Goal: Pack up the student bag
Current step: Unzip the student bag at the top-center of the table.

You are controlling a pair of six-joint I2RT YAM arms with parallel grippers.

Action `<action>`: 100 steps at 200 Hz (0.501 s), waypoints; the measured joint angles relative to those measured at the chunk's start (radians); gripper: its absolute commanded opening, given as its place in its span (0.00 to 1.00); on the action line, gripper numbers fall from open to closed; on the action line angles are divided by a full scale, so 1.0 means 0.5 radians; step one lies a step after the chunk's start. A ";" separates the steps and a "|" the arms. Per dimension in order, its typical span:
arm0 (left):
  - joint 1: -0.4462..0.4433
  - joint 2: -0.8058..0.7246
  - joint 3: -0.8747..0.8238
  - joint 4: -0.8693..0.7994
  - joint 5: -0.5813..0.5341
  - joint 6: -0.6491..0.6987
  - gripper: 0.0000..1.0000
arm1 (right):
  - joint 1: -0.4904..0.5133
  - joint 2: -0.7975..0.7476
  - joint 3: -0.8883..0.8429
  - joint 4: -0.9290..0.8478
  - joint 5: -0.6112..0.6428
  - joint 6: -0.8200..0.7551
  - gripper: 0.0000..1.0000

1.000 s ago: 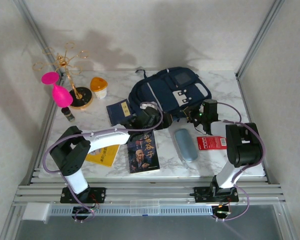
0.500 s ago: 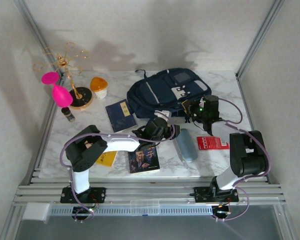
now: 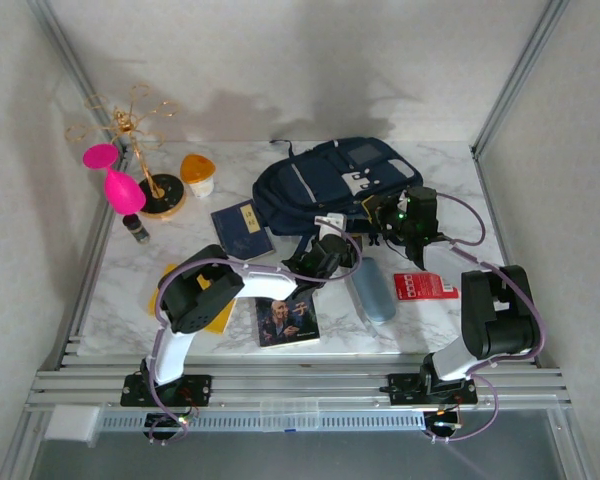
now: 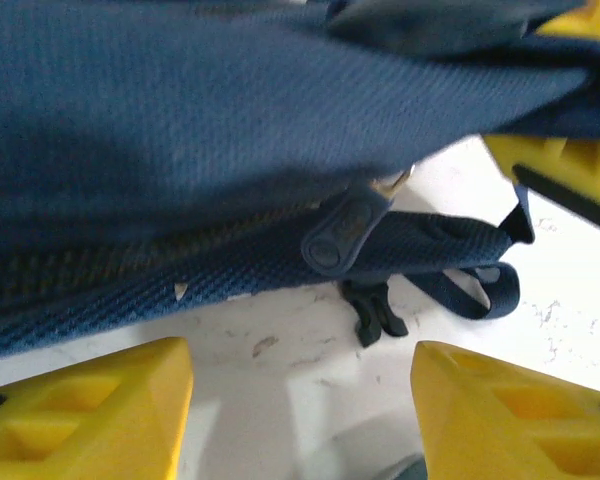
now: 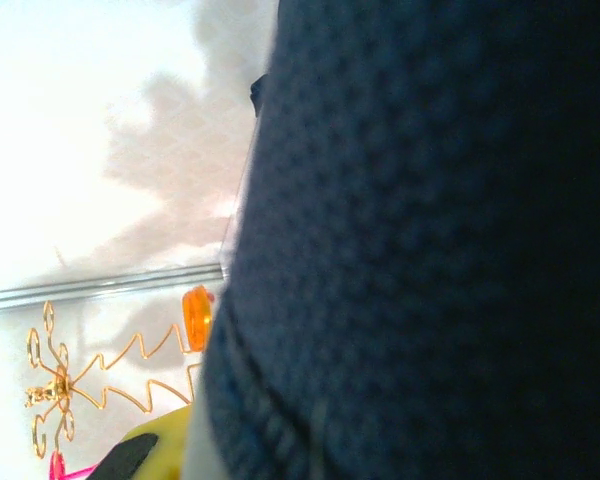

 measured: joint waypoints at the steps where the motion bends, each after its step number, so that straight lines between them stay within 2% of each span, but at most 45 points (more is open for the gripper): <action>1: 0.001 0.001 0.002 0.002 -0.001 0.002 0.53 | 0.000 0.000 0.000 -0.001 0.000 0.000 0.11; 23: 0.024 0.024 0.024 0.072 -0.007 0.030 0.51 | 0.001 0.000 0.000 -0.021 0.007 -0.005 0.11; 70: 0.056 0.106 0.104 0.136 0.006 0.111 0.35 | 0.005 -0.001 0.000 -0.024 0.021 -0.006 0.10; 100: 0.059 0.117 0.110 0.153 0.012 0.149 0.16 | 0.008 -0.017 0.000 -0.042 0.028 -0.014 0.10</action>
